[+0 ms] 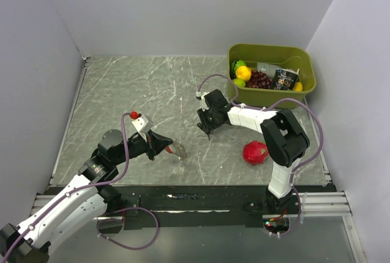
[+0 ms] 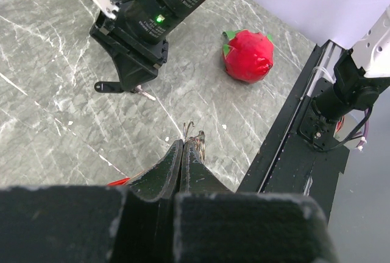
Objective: Put the keys on the keyring
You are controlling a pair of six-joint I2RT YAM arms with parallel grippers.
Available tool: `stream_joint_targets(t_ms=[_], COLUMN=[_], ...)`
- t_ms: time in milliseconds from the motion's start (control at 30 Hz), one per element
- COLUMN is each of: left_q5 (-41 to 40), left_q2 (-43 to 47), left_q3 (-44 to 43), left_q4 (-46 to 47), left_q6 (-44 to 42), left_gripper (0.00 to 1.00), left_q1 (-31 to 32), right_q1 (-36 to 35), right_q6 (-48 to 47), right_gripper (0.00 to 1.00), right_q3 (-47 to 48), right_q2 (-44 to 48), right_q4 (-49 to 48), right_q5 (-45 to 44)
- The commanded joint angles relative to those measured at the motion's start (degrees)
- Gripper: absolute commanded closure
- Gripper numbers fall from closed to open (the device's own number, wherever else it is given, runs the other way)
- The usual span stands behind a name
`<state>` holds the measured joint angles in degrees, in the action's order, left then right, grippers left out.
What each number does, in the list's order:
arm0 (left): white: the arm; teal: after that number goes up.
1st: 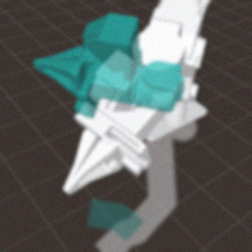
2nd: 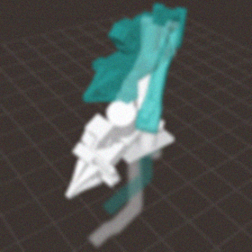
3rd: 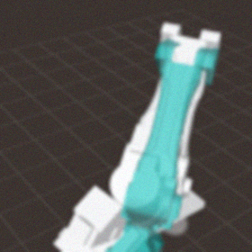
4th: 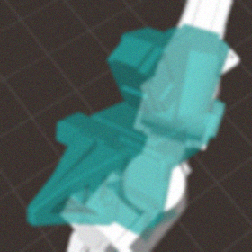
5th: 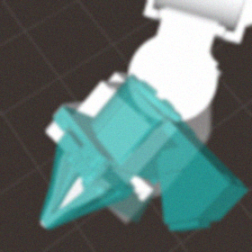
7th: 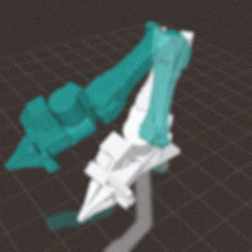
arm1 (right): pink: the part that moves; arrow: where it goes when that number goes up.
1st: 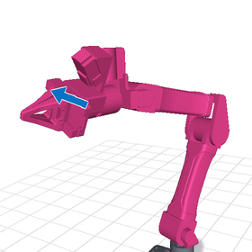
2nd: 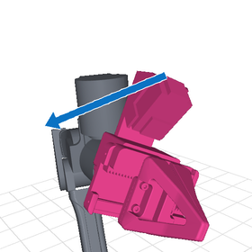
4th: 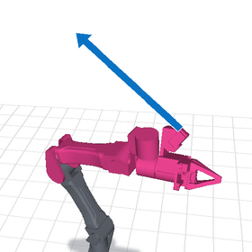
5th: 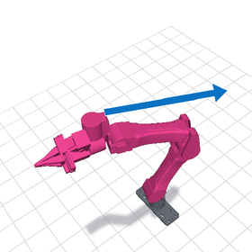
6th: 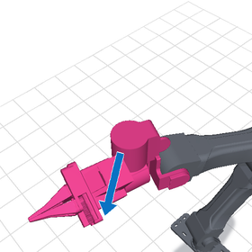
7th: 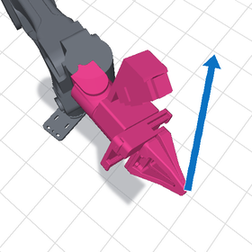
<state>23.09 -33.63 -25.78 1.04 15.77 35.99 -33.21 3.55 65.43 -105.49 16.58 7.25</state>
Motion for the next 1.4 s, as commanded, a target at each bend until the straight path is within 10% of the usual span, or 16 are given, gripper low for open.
stream_joint_targets(t_ms=[0,1367], left_q5=[1.34,1.69], left_q2=[0.23,0.05], left_q3=[-3.22,-3.75], left_q4=[2.56,1.69], left_q6=[-0.30,-1.44], left_gripper=[0.99,0.99], left_q1=[-0.13,-0.13], right_q1=[0.34,-0.01], right_q6=[0.40,-1.78], right_gripper=[0.60,1.00], right_q3=[-0.74,-2.23], right_q2=[4.33,8.62], right_q4=[-0.23,-0.06], right_q5=[-1.53,-0.57])
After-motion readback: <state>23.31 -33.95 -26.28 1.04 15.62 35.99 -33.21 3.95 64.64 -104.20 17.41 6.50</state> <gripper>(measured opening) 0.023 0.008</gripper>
